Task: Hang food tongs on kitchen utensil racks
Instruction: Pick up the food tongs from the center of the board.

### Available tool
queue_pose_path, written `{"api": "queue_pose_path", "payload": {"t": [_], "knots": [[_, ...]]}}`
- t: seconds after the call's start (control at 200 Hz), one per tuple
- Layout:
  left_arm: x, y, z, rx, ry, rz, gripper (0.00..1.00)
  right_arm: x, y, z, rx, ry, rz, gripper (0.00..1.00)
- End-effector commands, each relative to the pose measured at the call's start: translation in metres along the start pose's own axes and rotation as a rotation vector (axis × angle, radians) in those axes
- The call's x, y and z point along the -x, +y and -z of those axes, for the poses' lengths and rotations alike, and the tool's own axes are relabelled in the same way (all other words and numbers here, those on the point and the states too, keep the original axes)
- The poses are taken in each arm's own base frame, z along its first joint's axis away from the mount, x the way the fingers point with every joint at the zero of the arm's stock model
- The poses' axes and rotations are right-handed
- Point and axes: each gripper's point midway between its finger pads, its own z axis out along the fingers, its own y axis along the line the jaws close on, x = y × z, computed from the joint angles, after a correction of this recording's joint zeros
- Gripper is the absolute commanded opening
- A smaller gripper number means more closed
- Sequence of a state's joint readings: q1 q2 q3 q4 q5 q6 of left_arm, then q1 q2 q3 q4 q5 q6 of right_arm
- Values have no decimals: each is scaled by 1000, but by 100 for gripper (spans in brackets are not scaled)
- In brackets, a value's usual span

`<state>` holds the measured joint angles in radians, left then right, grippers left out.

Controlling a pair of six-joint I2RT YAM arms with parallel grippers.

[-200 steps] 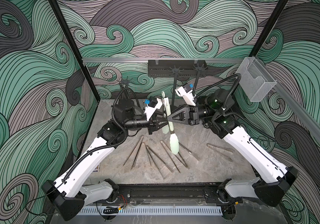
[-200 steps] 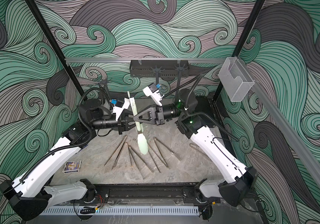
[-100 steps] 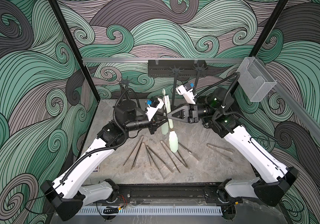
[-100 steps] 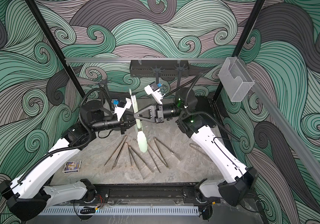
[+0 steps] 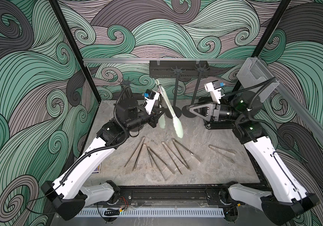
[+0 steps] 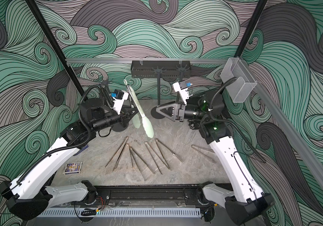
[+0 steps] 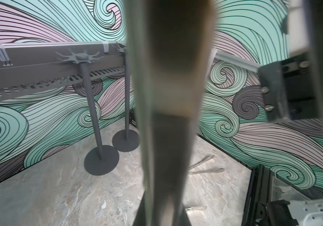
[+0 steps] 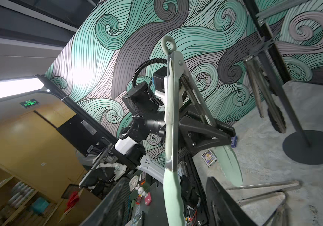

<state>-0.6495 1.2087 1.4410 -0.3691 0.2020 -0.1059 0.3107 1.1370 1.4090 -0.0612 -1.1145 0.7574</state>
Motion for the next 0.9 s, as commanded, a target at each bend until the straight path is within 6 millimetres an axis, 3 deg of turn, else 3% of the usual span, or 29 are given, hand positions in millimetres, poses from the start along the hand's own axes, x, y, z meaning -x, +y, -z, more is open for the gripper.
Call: {"api": "queue_pose_path", "payload": {"t": [0.0, 0.18, 0.455, 0.495, 0.605, 0.735, 0.896], "knots": [[18, 16, 11, 123, -18, 7, 0, -6, -10, 18, -120, -24, 48, 65], [27, 46, 30, 327, -19, 74, 0, -3, -33, 32, -213, -62, 19, 65], [25, 90, 25, 701, 62, 138, 0, -9, -62, 41, -326, -64, -29, 65], [21, 96, 16, 743, 100, 128, 0, -11, -65, 43, -343, -60, -32, 65], [26, 106, 11, 819, 113, 125, 0, -14, -69, 45, -373, -48, -28, 65], [36, 113, 19, 892, 120, 134, 0, -17, -77, 46, -396, -30, -39, 65], [36, 108, 20, 871, 164, 172, 0, -17, -95, 46, -424, -9, -70, 64]]}}
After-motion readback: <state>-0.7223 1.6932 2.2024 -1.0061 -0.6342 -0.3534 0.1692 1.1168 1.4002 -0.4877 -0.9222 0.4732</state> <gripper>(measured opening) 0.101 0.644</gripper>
